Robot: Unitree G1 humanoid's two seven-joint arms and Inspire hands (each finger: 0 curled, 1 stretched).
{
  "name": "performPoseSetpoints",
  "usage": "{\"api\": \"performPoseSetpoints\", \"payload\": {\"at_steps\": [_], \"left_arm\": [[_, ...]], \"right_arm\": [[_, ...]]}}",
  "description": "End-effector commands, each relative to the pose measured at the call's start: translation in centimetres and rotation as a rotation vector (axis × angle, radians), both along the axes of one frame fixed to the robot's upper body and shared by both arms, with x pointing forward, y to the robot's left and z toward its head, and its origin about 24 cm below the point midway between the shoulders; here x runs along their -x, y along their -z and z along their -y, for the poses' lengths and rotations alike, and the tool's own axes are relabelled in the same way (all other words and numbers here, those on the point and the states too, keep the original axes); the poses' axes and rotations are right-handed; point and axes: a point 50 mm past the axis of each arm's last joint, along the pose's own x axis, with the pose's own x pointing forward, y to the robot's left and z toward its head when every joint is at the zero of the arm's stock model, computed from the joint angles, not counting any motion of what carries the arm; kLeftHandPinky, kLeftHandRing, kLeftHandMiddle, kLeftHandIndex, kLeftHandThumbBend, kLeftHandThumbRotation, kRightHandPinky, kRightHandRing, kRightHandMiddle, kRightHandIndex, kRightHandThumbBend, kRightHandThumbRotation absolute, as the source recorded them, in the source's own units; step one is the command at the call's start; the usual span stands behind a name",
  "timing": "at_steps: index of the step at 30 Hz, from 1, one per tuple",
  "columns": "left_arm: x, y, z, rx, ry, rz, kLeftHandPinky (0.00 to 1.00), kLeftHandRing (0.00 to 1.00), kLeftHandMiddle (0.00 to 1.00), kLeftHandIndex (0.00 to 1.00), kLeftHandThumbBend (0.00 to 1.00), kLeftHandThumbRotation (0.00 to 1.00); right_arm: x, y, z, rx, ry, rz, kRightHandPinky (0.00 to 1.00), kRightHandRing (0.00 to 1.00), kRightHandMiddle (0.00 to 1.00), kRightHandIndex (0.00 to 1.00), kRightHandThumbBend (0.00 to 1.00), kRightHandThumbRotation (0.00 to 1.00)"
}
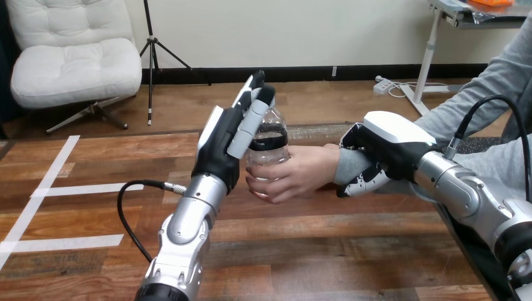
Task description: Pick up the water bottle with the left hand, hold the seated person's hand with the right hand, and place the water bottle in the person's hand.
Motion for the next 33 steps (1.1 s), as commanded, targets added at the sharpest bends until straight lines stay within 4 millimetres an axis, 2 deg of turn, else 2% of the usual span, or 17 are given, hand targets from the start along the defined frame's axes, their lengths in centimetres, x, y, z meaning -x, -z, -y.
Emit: {"api": "performPoseSetpoints", "payload": {"at_steps": [1, 8, 11, 12, 20, 21, 29, 30, 33], "left_arm": [[-0.3, -2.1, -1.2, 0.022, -0.016, 0.086, 1.00, 1.00, 1.00, 0.99, 1.00, 0.99], [-0.1, -2.2, -2.1, 0.052, -0.026, 0.086, 1.00, 1.00, 1.00, 1.00, 1.00, 1.00], [-0.1, -2.2, -2.3, 0.061, -0.034, 0.078, 1.00, 1.00, 1.00, 1.00, 1.00, 1.00], [-0.1, -2.2, -2.4, 0.057, -0.033, 0.080, 1.00, 1.00, 1.00, 1.00, 1.00, 1.00], [0.0, -2.1, -3.1, 0.067, -0.046, 0.069, 1.00, 1.00, 1.00, 1.00, 1.00, 1.00], [0.0, -2.1, -3.1, 0.068, -0.047, 0.067, 1.00, 1.00, 1.00, 1.00, 1.00, 1.00], [0.1, -2.1, -3.5, 0.065, -0.055, 0.060, 1.00, 1.00, 1.00, 1.00, 1.00, 1.00], [0.1, -2.1, -3.5, 0.065, -0.056, 0.059, 1.00, 1.00, 1.00, 1.00, 1.00, 1.00], [0.2, -2.0, -3.6, 0.063, -0.058, 0.059, 1.00, 1.00, 1.00, 1.00, 1.00, 1.00]], "right_arm": [[-2.2, -5.5, -1.8, -0.085, -0.043, 0.183, 0.19, 0.23, 0.30, 0.32, 0.64, 0.00], [-2.2, -5.6, -1.7, -0.073, -0.042, 0.167, 0.23, 0.28, 0.34, 0.36, 0.65, 0.07], [-2.3, -5.6, -1.6, -0.069, -0.037, 0.152, 0.28, 0.33, 0.39, 0.40, 0.67, 0.14], [-2.3, -5.6, -1.5, -0.064, -0.038, 0.152, 0.32, 0.37, 0.42, 0.43, 0.68, 0.19], [-2.2, -5.2, -1.2, -0.032, -0.031, 0.149, 0.45, 0.48, 0.52, 0.53, 0.77, 0.42], [-2.2, -5.2, -1.2, -0.028, -0.028, 0.147, 0.48, 0.51, 0.55, 0.56, 0.81, 0.49], [-2.2, -4.9, -0.9, 0.017, -0.022, 0.131, 0.56, 0.61, 0.63, 0.64, 0.95, 0.70], [-2.3, -4.9, -0.9, 0.025, -0.023, 0.126, 0.59, 0.64, 0.66, 0.67, 0.97, 0.76], [-2.3, -4.8, -0.8, 0.047, -0.024, 0.123, 0.61, 0.67, 0.69, 0.69, 0.98, 0.82]]}}
